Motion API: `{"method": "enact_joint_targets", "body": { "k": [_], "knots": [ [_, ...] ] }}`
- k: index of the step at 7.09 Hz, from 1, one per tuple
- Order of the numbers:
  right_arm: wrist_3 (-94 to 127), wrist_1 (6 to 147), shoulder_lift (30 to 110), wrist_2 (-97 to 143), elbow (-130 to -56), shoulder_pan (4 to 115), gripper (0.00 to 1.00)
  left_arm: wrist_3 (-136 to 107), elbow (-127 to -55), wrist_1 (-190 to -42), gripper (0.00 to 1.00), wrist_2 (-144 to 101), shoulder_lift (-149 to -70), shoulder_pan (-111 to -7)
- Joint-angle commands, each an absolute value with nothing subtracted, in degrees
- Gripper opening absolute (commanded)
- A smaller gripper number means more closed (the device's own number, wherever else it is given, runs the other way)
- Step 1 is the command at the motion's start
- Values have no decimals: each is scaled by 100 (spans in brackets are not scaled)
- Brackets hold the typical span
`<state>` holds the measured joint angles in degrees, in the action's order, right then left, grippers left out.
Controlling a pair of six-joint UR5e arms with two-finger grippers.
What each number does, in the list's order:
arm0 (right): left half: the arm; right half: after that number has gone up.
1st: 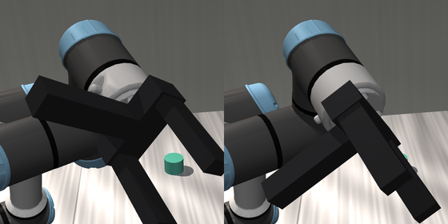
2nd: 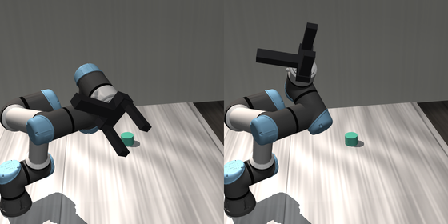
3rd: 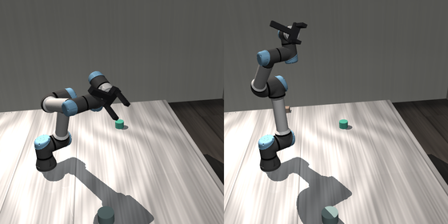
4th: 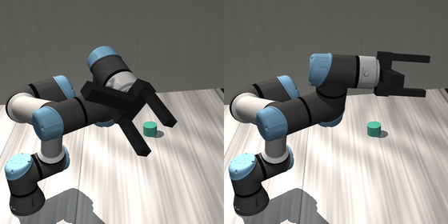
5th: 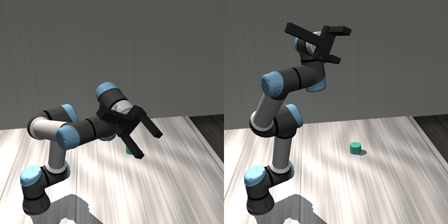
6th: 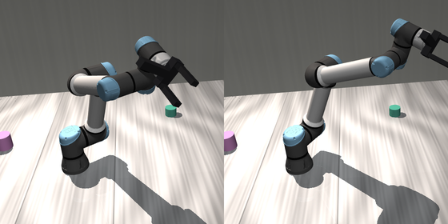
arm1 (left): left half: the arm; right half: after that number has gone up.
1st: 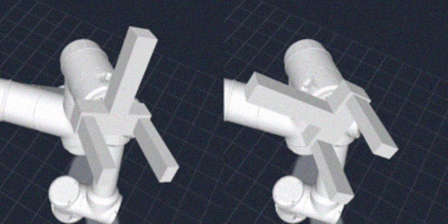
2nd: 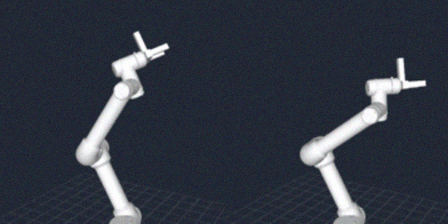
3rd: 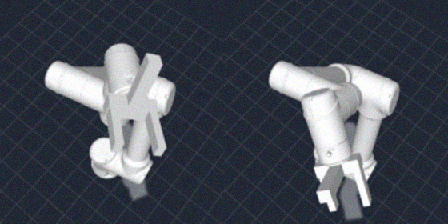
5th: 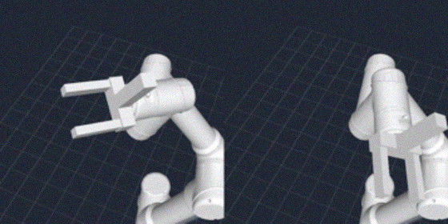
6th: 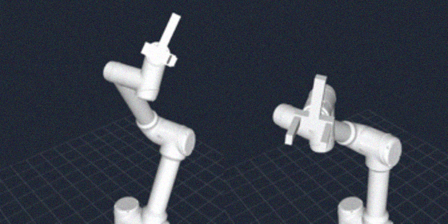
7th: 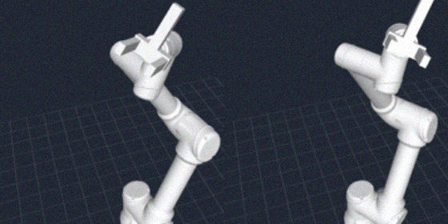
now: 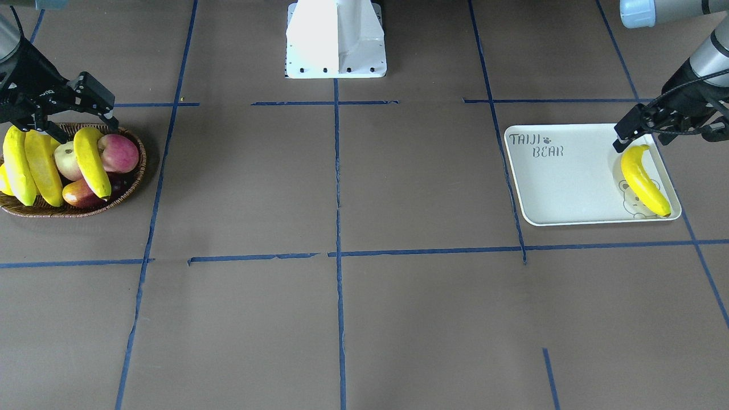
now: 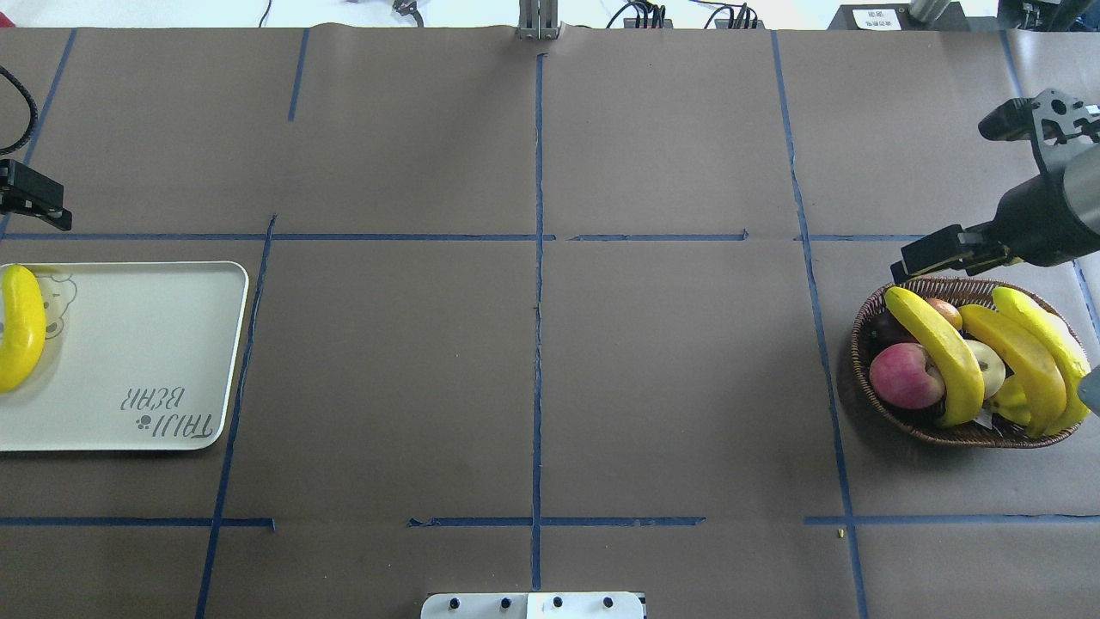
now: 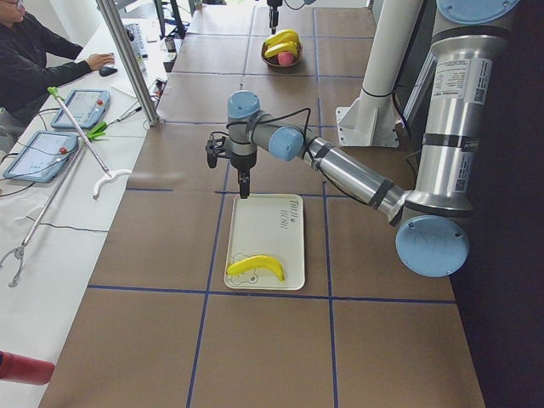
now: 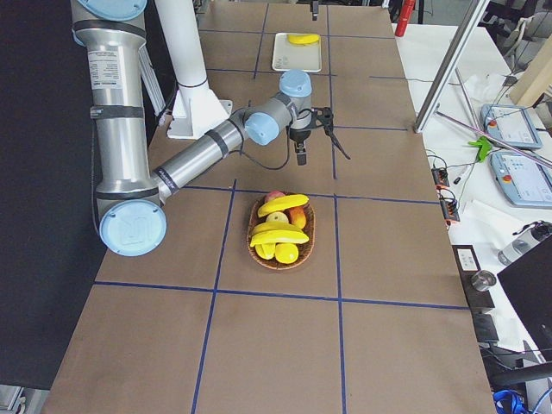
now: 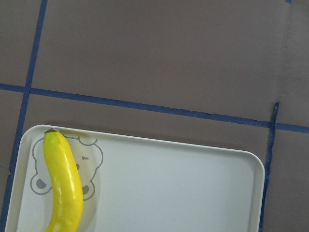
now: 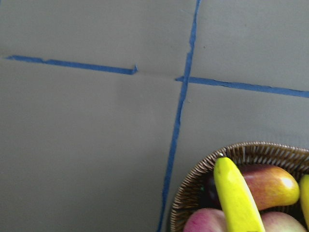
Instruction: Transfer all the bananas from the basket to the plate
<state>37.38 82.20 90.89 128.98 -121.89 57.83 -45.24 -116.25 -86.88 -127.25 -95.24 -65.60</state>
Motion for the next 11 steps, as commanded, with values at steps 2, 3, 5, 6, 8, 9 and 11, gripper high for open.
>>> {"method": "enact_joint_targets", "body": {
  "k": [2, 3, 5, 6, 8, 9, 11],
  "knots": [
    [3023, 8200, 9632, 12850, -12112, 5775, 99, -5421, -11681, -8596, 100, -12692, -9914, -5856],
    [3023, 8200, 9633, 12858, -11903, 5618, 99, -5501, -11672, -8596, 100, -12683, -9992, -5775],
    [3059, 8200, 9571, 12649, -11593, 5038, 99, -5528, -11672, -8596, 100, -12691, -10020, -5739],
    [3024, 8200, 9580, 12656, -11532, 5001, 99, -5528, -11672, -8596, 100, -12700, -10028, -5739],
    [3006, 8200, 9650, 12674, -11531, 5019, 99, -5528, -11681, -8596, 100, -12709, -10037, -5739],
    [2997, 8200, 9650, 12656, -11496, 5019, 99, -5528, -11681, -8596, 100, -12692, -10028, -5739],
    [2997, 8209, 9677, 12656, -11470, 5019, 98, -5528, -11681, -8596, 100, -12700, -10028, -5739]
  ]
}}
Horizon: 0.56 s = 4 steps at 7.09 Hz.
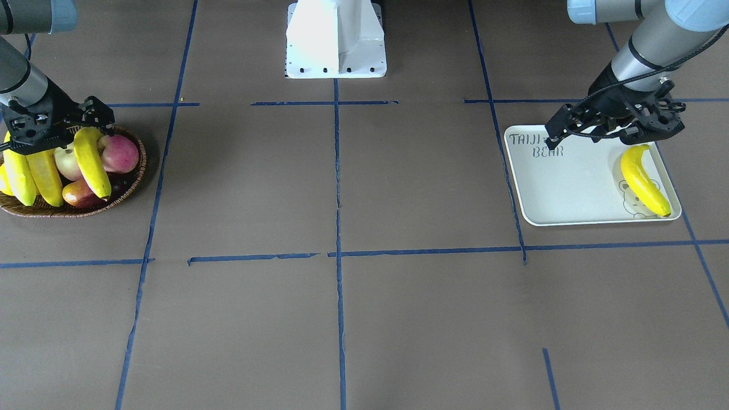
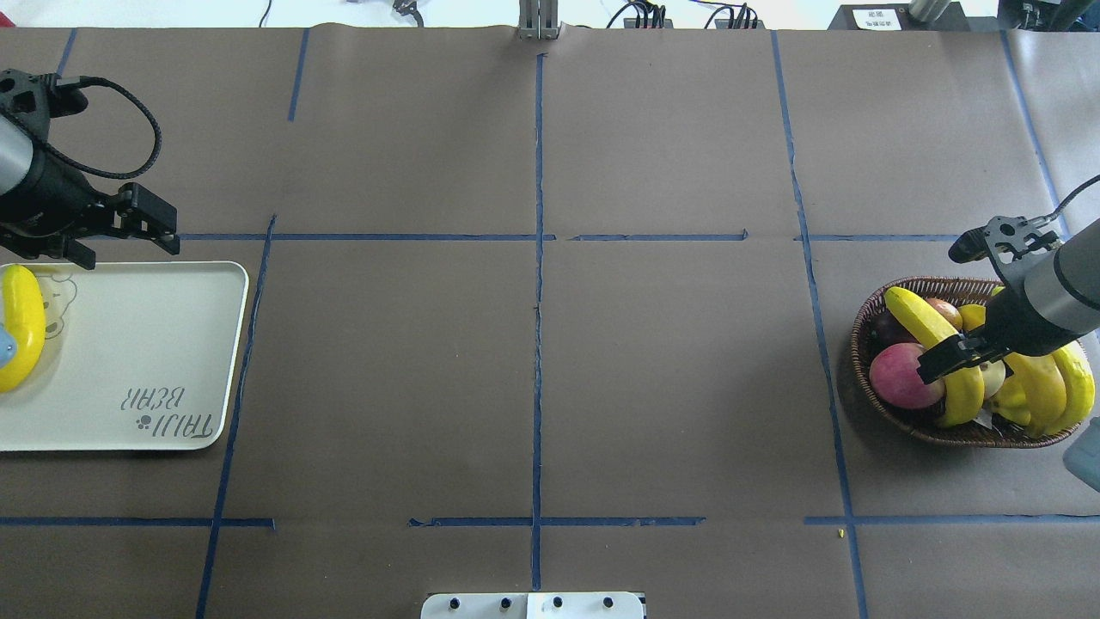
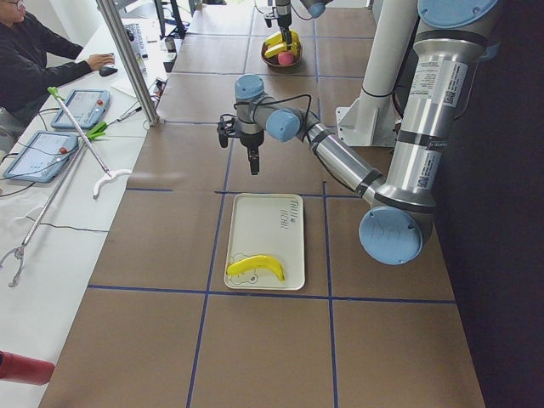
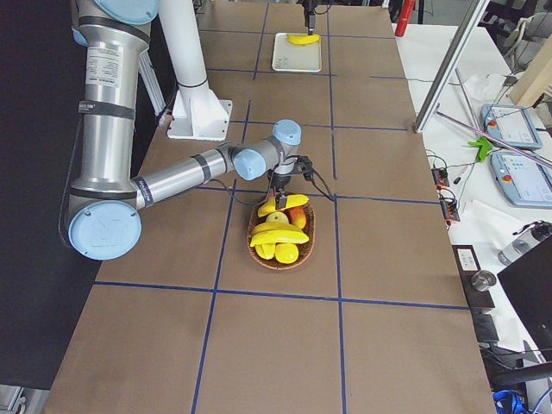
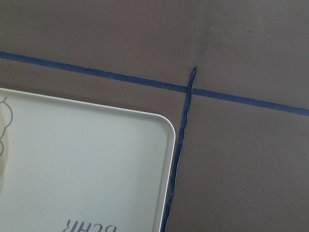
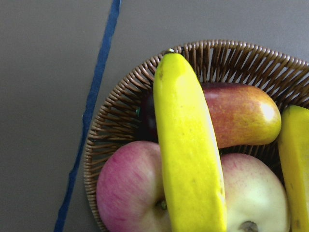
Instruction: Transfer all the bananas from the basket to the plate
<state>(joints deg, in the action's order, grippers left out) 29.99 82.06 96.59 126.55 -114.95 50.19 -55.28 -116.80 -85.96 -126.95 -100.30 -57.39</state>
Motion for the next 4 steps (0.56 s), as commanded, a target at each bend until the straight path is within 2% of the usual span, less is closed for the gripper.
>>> {"method": "enact_joint_targets", "body": {
  "k": [1, 2, 3, 4],
  "knots": [
    [3006, 8209, 9703, 12656, -11461, 5027, 98, -5520, -11681, -8596, 100, -12700, -10028, -5739],
    [2997, 8209, 9747, 12656, -11444, 5019, 89, -5528, -11707, -8596, 100, -12709, -10028, -5748],
    [2997, 8209, 9747, 12648, -11426, 5027, 64, -5528, -11733, -8596, 100, -12718, -10028, -5748],
    [2980, 8209, 9747, 12665, -11434, 5027, 30, -5520, -11733, -8596, 100, -12718, -10020, -5757]
  ]
}}
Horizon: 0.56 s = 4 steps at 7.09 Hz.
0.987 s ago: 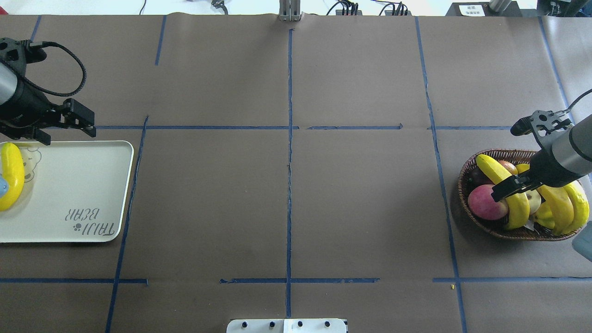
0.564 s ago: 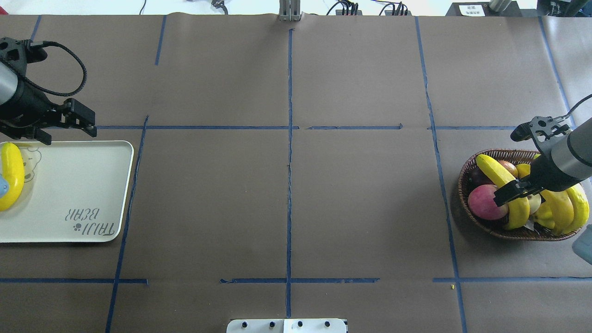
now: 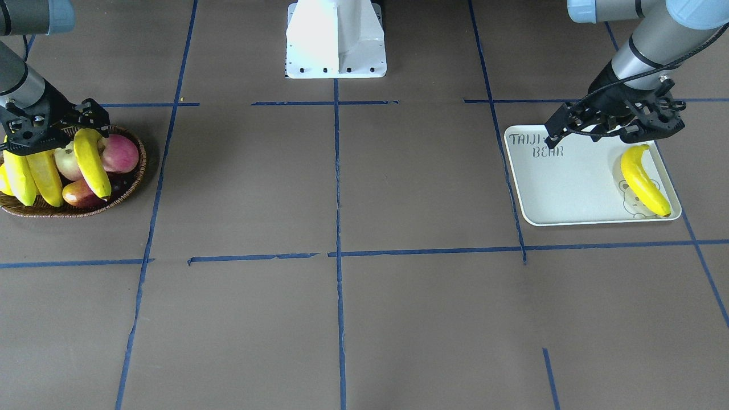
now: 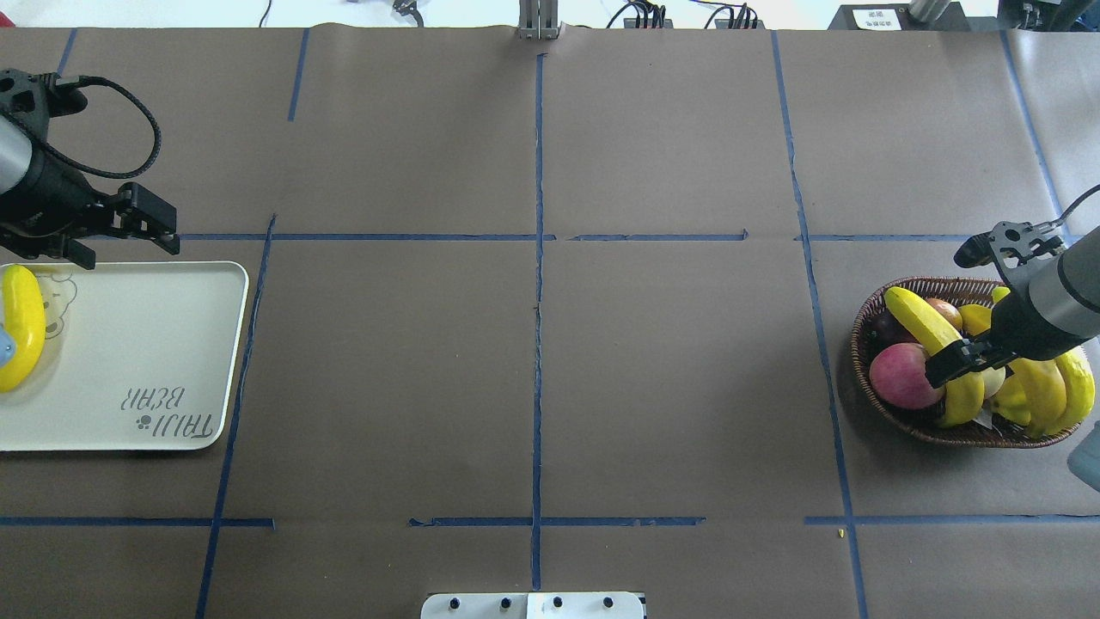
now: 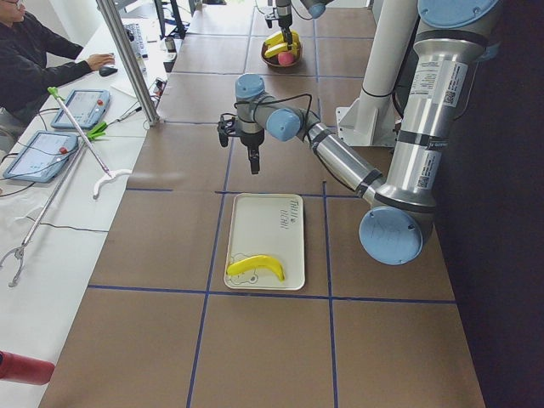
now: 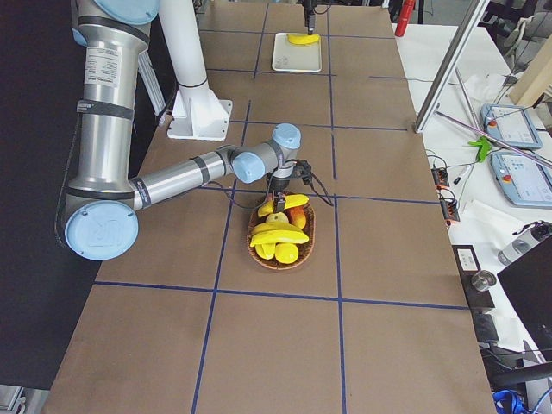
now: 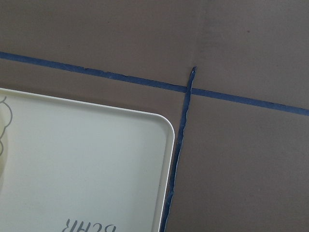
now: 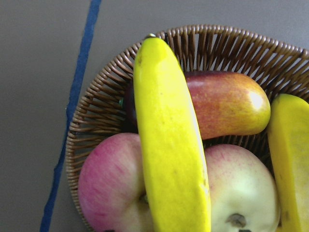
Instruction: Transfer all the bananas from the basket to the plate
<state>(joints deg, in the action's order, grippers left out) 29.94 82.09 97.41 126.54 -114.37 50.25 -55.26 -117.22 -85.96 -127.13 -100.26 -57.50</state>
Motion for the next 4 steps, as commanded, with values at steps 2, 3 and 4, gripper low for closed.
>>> {"method": "enact_joint_targets", "body": {
  "k": [2, 3, 4],
  "knots": [
    [2927, 8200, 9747, 12700, -11504, 5080, 0, -5520, -11733, -8596, 100, -12718, -10020, -5757],
    [2927, 8209, 9747, 12735, -11679, 5332, 0, -5520, -11733, -8596, 100, -12726, -10020, -5757],
    [2875, 8200, 9947, 12779, -11968, 5648, 0, -5520, -11733, -8596, 100, -12727, -10020, -5757]
  ]
}}
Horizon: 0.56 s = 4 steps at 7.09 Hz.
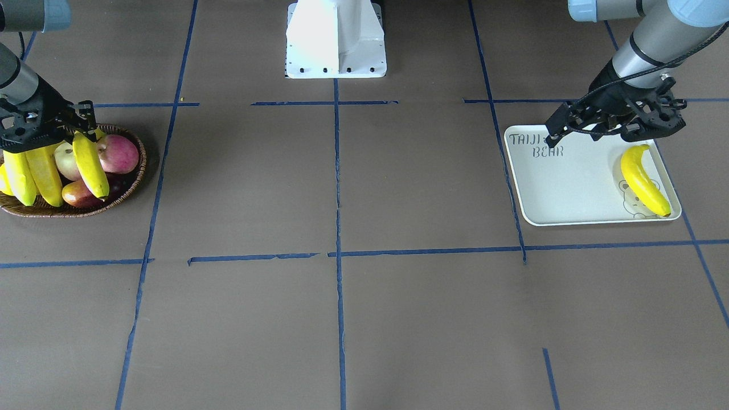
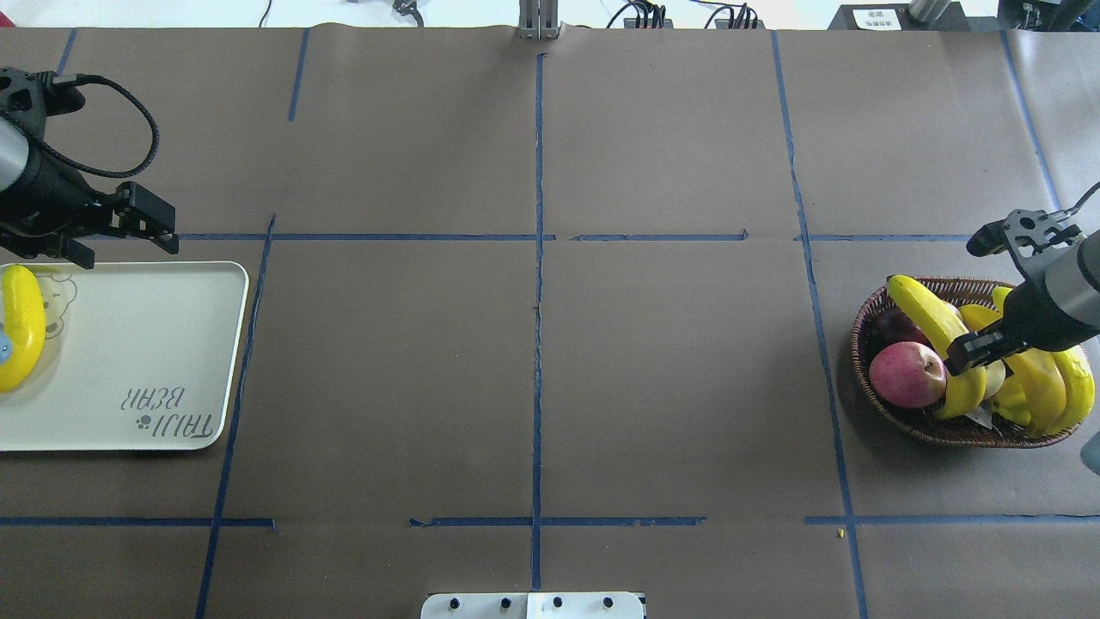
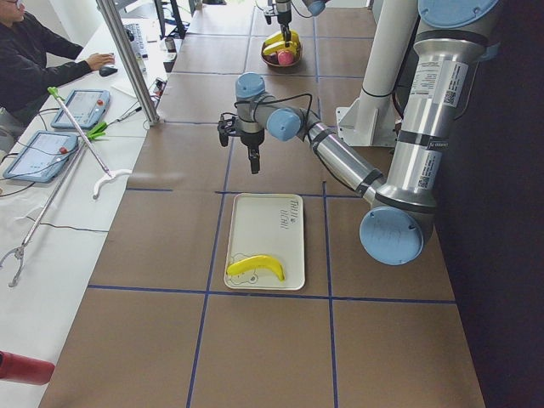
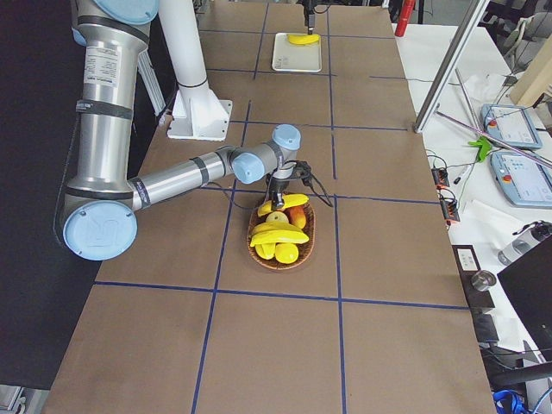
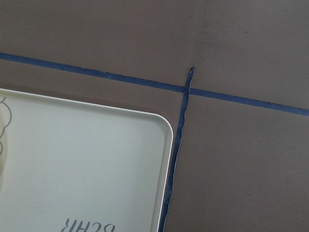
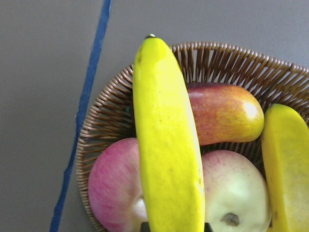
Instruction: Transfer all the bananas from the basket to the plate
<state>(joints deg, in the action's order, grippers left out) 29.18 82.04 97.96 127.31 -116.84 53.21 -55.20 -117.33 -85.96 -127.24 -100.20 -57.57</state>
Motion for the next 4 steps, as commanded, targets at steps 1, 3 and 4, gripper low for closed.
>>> {"method": "enact_joint_targets", "body": {
  "k": [1, 3, 4],
  "knots": [
    [2804, 8218, 10167, 12797, -12310, 5973, 0, -5520, -11733, -8596, 100, -12727, -10020, -5748],
    [2803, 8200, 9942, 13870, -12621, 6415, 0, -5537, -11768, -8604, 100, -12735, -10046, -5739],
    [3039, 8209, 9418, 14017, -12586, 6416, 0, -5772, -11760, -8631, 100, -12735, -10324, -5652]
  ]
}}
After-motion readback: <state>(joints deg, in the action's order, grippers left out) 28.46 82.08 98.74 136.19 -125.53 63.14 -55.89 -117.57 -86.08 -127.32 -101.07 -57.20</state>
